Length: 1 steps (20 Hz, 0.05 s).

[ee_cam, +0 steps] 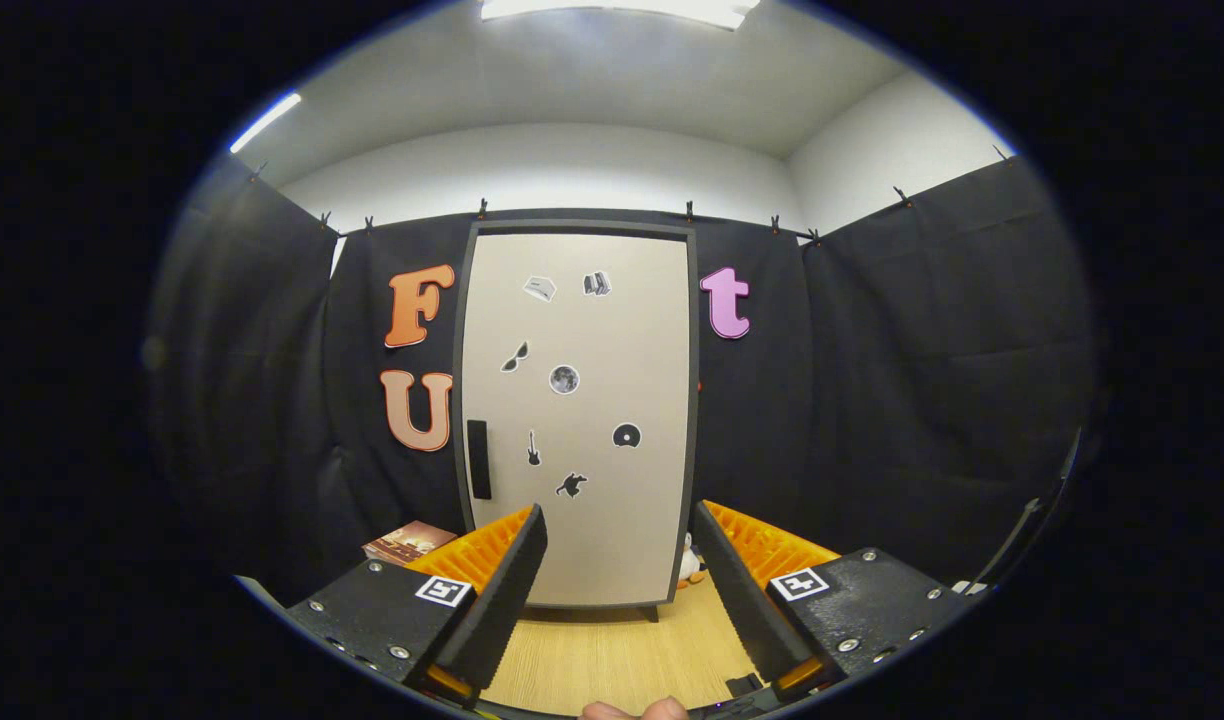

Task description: Open the shoe cabinet door, grab the shoes and put them into the shoe cabinet, then close the shoe cabinet door.

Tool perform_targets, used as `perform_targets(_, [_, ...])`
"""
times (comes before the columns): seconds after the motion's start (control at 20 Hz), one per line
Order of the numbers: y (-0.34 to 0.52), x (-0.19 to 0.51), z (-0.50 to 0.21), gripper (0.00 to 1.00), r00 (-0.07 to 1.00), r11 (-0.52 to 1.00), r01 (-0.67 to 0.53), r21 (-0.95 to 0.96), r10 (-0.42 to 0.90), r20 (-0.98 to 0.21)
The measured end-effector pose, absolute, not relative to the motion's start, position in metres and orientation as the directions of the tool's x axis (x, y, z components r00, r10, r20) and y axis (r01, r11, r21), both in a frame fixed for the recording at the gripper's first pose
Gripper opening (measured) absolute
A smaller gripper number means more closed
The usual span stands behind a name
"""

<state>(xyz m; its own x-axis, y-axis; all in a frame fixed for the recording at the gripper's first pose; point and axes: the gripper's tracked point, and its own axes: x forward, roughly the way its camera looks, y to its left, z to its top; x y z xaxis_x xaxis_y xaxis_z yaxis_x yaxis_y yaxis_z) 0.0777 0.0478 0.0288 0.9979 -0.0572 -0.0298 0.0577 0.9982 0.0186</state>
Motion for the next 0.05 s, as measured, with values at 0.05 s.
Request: perform_targets(0.05, [0.0478, 0.0780, 0.0284, 0.93, 0.998, 0.998, 0.057, 0.016, -0.057, -0.031])
